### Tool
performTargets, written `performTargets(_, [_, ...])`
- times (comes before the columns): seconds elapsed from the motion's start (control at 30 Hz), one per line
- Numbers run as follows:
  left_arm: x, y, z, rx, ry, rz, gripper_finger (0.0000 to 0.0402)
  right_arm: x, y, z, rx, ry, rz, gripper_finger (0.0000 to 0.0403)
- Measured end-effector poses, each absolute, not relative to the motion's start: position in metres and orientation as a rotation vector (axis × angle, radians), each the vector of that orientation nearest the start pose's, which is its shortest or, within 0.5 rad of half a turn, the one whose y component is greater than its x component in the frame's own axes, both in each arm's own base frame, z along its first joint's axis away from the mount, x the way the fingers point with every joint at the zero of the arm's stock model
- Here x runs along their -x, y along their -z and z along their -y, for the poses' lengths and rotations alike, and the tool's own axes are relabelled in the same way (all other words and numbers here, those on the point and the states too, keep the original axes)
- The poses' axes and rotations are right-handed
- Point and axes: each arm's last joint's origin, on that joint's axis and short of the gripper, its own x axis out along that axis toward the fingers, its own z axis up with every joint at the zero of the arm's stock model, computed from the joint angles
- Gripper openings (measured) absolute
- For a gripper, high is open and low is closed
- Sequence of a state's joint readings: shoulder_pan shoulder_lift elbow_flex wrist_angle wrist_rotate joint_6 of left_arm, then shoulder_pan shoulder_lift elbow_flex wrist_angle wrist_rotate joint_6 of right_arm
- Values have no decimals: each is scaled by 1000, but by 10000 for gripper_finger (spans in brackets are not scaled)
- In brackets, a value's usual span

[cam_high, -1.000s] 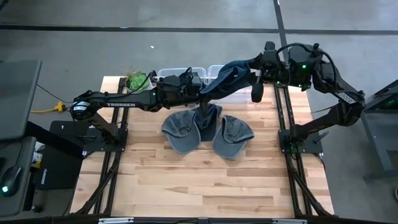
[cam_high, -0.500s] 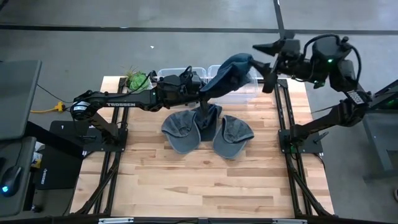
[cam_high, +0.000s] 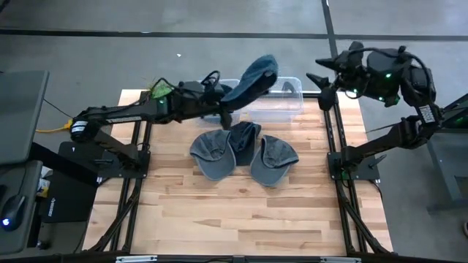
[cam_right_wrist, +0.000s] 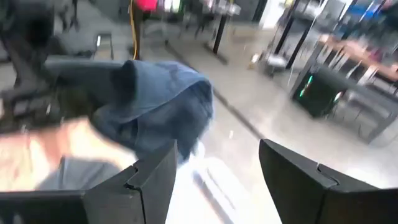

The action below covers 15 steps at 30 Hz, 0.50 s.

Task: Pick & Place hat
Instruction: Put the bottom dark blue cap into the left transparent bin

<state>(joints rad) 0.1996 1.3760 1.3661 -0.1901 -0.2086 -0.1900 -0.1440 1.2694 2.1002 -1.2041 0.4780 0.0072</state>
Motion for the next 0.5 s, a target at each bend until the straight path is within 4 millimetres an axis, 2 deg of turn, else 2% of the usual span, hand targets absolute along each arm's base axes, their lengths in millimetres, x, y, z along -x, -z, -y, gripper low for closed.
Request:
performTargets(0.1, [-289,-407,-78,217,-441,-232,0,-144,-534,33,9,579,-459,222])
performTargets(0.17, [-275,-409,-87,234,-471,-349,0,-145,-528,32,-24,548,-501,222])
performTargets(0.33, [-246,-444,-109,224,-482,-444,0,-151,-513,30,-79,453,-594,223])
performTargets(0.5, [-229,-464,-126,215,-474,-602,0,-162,-494,30,-95,400,-696,222])
